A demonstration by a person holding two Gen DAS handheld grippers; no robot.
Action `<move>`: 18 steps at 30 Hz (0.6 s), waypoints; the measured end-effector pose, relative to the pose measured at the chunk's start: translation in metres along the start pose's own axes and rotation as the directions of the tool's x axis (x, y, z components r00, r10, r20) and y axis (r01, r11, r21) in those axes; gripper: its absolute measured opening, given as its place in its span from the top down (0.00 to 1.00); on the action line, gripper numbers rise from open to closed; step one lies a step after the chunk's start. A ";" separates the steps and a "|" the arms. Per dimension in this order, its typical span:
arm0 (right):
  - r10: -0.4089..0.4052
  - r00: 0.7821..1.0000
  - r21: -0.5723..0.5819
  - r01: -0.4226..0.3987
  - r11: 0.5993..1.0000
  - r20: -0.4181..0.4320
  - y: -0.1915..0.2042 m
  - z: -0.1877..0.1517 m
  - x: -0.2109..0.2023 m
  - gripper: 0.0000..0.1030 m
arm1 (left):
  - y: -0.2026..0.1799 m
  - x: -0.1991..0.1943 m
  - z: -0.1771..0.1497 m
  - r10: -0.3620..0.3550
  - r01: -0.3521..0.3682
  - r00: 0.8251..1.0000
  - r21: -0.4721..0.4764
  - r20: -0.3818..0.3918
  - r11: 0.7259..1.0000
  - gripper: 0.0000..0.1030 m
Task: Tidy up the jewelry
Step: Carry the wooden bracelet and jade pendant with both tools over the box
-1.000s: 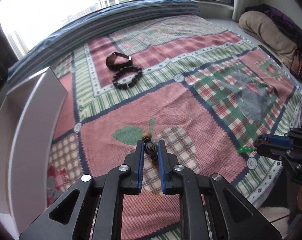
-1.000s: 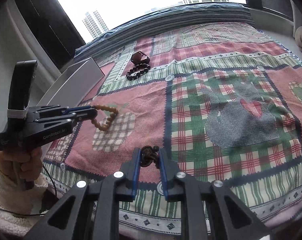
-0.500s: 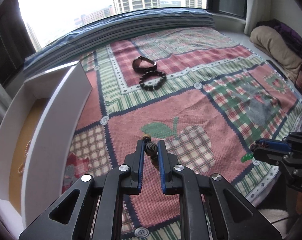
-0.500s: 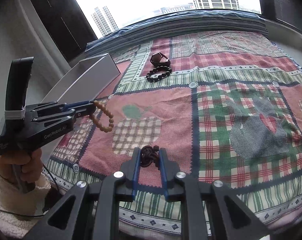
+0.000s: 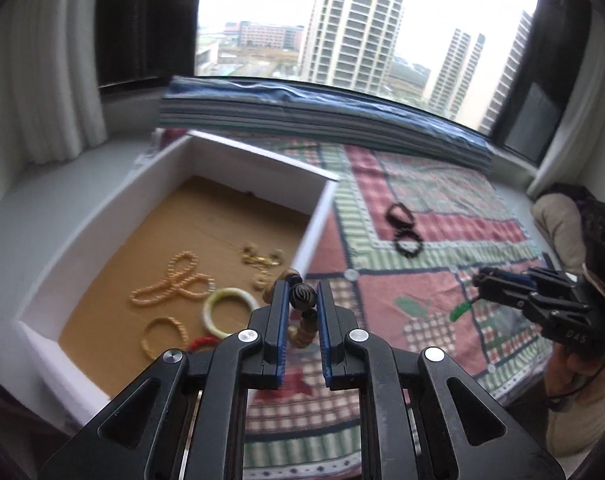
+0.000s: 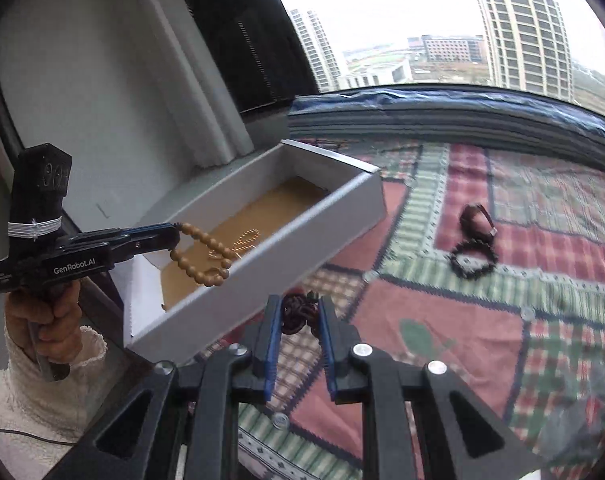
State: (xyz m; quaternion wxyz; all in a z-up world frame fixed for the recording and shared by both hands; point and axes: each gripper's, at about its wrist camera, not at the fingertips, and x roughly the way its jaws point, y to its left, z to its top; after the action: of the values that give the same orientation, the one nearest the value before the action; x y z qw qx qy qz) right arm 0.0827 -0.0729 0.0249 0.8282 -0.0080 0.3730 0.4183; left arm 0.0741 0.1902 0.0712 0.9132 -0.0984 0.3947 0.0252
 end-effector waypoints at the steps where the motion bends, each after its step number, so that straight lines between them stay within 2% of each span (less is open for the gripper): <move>1: 0.021 1.000 -0.026 -0.021 0.999 0.001 0.011 0.011 0.008 0.82 | 0.019 -0.002 0.001 0.035 -0.035 0.999 -0.027 0.004 0.999 0.89; 5: 0.089 0.996 -0.107 -0.090 0.990 -0.018 0.055 0.047 0.051 0.82 | 0.086 0.006 -0.002 0.111 -0.115 0.993 -0.139 -0.034 0.984 0.89; 9: 0.165 0.980 -0.119 -0.178 0.977 -0.115 0.088 0.064 0.112 0.82 | 0.133 0.035 -0.015 0.159 -0.180 0.981 -0.207 -0.114 0.962 0.89; 13: 0.208 0.948 -0.127 -0.243 0.962 -0.240 0.119 0.065 0.175 0.82 | 0.164 0.061 -0.029 0.165 -0.208 0.970 -0.254 -0.180 0.945 0.89; 18: 0.218 0.901 -0.114 -0.279 0.954 -0.375 0.156 0.056 0.245 0.82 | 0.193 0.076 -0.039 0.200 -0.258 0.956 -0.293 -0.215 0.921 0.89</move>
State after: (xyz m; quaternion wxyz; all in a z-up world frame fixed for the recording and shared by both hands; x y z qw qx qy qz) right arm 0.0990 0.2150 -0.0406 0.6823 -0.1049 0.4795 0.5418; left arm 0.0744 0.3686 -0.0404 0.8362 -0.1991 0.4758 0.1863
